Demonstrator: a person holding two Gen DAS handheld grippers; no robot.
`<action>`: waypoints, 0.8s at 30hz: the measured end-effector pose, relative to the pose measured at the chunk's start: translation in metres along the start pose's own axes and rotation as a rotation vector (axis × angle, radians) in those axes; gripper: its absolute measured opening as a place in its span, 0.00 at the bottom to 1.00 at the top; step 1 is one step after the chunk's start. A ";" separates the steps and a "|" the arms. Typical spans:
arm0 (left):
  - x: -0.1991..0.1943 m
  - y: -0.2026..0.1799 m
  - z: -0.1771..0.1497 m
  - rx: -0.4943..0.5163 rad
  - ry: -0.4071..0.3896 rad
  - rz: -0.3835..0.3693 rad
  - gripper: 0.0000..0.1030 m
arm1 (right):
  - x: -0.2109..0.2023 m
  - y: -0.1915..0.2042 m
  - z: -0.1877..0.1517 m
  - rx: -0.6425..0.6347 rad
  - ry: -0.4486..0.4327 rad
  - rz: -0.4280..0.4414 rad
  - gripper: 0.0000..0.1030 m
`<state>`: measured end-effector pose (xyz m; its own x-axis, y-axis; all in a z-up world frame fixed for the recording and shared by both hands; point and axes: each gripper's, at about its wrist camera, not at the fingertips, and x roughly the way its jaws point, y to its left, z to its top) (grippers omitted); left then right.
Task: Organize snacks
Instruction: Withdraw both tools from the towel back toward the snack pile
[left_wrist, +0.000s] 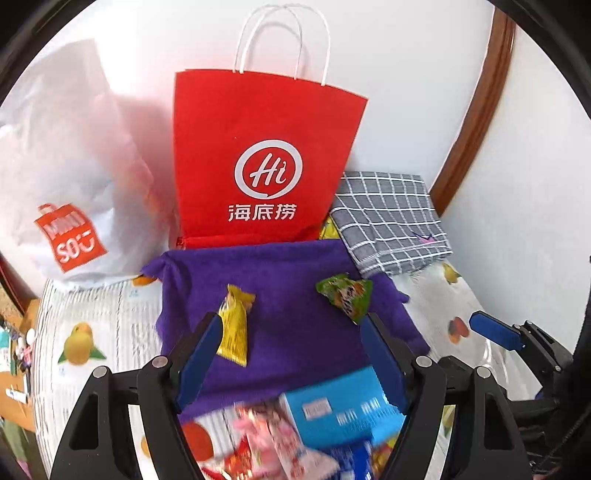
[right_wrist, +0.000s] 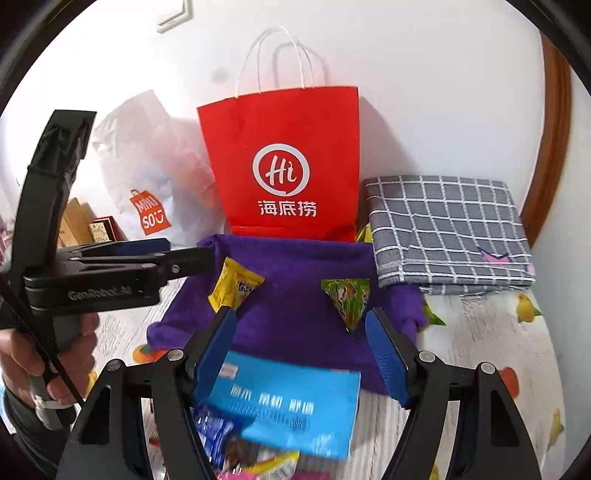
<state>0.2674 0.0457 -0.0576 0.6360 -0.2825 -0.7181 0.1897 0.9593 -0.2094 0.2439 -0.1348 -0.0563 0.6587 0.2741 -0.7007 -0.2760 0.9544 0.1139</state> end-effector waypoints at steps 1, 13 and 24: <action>-0.006 -0.001 -0.004 -0.002 -0.001 -0.002 0.73 | -0.005 0.001 -0.003 0.002 0.001 -0.005 0.71; -0.068 0.002 -0.056 -0.052 -0.026 0.002 0.73 | -0.056 -0.010 -0.050 0.127 0.036 -0.027 0.67; -0.092 0.006 -0.101 -0.085 -0.011 0.067 0.73 | -0.075 -0.005 -0.098 0.130 0.049 -0.013 0.67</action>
<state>0.1341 0.0781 -0.0601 0.6534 -0.2173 -0.7251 0.0830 0.9727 -0.2167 0.1274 -0.1720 -0.0728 0.6258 0.2582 -0.7360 -0.1725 0.9661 0.1923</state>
